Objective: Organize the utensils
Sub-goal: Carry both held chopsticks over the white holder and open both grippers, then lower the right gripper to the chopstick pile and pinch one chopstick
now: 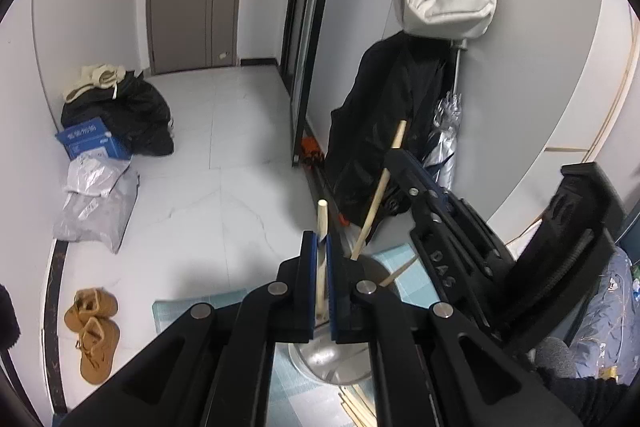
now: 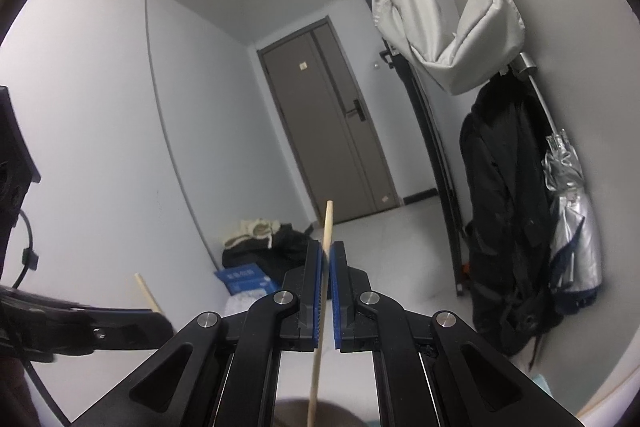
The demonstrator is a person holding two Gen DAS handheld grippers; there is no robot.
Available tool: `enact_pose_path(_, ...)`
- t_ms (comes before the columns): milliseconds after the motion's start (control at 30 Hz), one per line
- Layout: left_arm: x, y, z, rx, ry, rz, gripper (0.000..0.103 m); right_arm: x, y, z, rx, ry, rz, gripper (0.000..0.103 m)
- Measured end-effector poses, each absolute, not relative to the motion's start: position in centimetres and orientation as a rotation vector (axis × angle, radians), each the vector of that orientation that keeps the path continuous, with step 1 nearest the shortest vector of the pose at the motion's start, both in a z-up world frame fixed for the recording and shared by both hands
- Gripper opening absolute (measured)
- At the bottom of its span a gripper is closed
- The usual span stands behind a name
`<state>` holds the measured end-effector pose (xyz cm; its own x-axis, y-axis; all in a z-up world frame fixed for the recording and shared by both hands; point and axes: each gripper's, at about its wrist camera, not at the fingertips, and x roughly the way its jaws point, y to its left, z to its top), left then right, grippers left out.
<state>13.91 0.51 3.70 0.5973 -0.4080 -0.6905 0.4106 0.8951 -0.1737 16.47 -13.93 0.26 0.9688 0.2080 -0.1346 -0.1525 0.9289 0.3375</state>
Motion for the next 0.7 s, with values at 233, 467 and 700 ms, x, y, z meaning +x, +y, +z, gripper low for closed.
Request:
enact_pose_path(233, 13.2, 0.7, 3.1, -0.062, 0.841, -0.487, 0.010, 14.4, -14.4, -1.0, 0.318, 0.252, 0.228, 0.006)
enact_pose_path(467, 10.6, 1.5, 3.7, -0.109, 0.790, -0.402, 0.051, 11.4, -15.2, -1.3, 0.288, 0.352, 0.294, 0.010)
enact_pose_path(700, 6.9, 2.0, 4.6, -0.115, 0.703, -0.283, 0.070, 6.6, -17.8, -0.5, 0.335, 0.402, 0.273, 0.037)
